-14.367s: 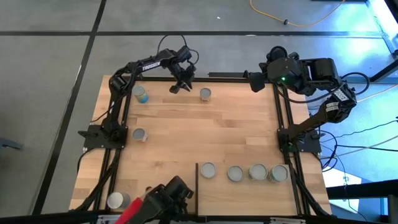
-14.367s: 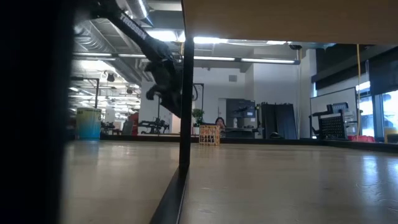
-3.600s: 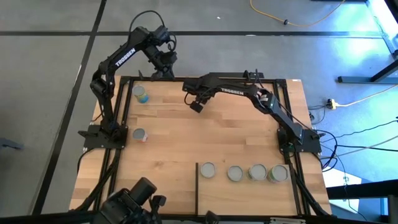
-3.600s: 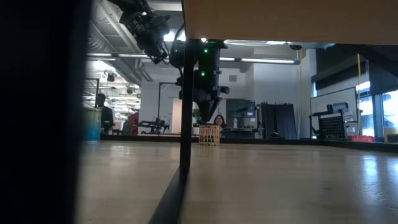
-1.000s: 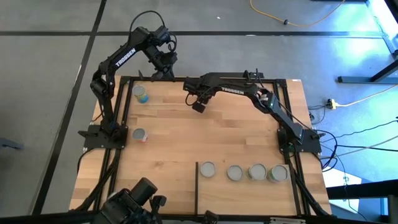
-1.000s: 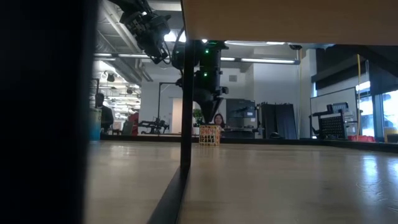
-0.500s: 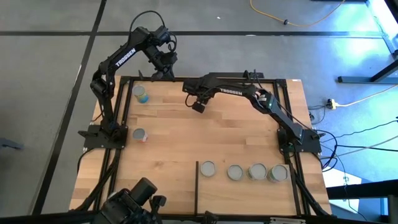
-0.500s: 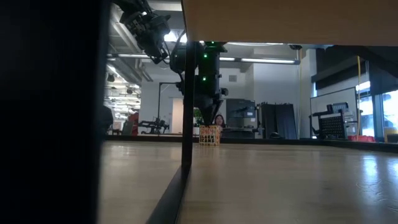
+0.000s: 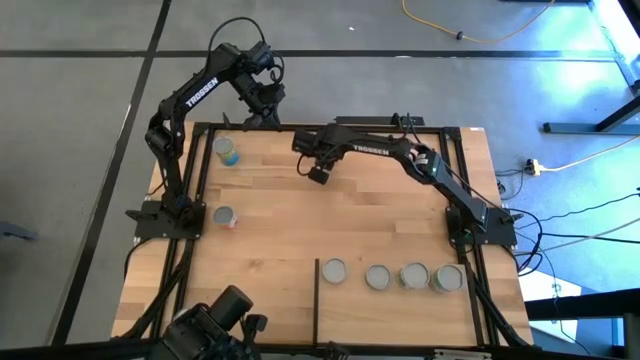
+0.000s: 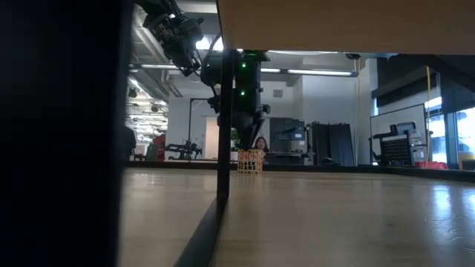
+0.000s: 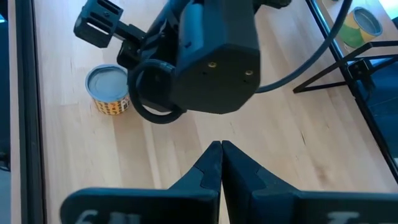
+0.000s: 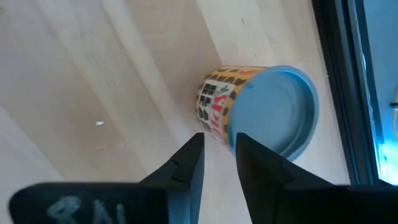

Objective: Pick and place cans onto a shelf
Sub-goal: Put the yellow canned black beans on the shelf

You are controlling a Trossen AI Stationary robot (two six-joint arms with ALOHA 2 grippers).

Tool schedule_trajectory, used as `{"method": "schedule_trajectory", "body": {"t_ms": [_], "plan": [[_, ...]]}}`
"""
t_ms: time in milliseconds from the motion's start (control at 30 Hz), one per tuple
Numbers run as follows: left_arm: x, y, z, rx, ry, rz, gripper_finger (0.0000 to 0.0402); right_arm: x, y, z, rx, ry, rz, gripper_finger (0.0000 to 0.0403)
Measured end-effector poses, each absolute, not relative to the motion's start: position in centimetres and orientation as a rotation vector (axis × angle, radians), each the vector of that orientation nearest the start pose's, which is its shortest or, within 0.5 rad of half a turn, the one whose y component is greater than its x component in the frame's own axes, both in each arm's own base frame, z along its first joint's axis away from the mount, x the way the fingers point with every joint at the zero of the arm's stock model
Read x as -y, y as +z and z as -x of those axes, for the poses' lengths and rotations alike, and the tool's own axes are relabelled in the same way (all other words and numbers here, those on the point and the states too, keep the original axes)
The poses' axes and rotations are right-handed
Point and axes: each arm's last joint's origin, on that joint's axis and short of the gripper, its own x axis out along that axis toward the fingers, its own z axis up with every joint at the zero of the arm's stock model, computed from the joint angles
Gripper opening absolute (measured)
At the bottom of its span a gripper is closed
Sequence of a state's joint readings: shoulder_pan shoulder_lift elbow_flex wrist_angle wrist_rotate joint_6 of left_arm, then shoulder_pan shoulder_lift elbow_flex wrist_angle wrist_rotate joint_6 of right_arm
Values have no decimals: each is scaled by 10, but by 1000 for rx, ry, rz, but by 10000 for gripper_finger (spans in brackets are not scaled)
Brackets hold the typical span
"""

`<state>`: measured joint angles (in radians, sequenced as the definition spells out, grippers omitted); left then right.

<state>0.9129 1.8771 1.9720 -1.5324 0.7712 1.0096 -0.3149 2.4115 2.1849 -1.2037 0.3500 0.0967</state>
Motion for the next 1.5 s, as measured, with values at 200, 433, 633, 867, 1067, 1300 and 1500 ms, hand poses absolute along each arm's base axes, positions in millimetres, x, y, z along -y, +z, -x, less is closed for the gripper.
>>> {"method": "schedule_trajectory", "body": {"t_ms": [200, 433, 633, 867, 1067, 1300, 1500], "plan": [[-264, 350, -230, -851, -339, 146, 0, 159, 189, -456, -1426, -615, -37, 94], [-264, 350, -230, -851, -339, 146, 0, 161, 189, -456, -1421, -609, -30, 94], [-264, 350, -230, -852, -337, 151, 0, 161, 189, -456, -1421, -602, -36, 94], [-264, 350, -230, -852, -337, 152, 0, 161, 189, -456, -1419, -616, -36, 94], [-264, 350, -230, -852, -336, 153, 0, 162, 184, -457, -1427, -644, -24, 94], [-264, 350, -230, -852, -336, 153, 0, 163, 182, -457, -1430, -661, 7, 94], [-264, 350, -230, -852, -336, 154, 0, 158, 162, -460, -1491, -526, -91, 94]]}}
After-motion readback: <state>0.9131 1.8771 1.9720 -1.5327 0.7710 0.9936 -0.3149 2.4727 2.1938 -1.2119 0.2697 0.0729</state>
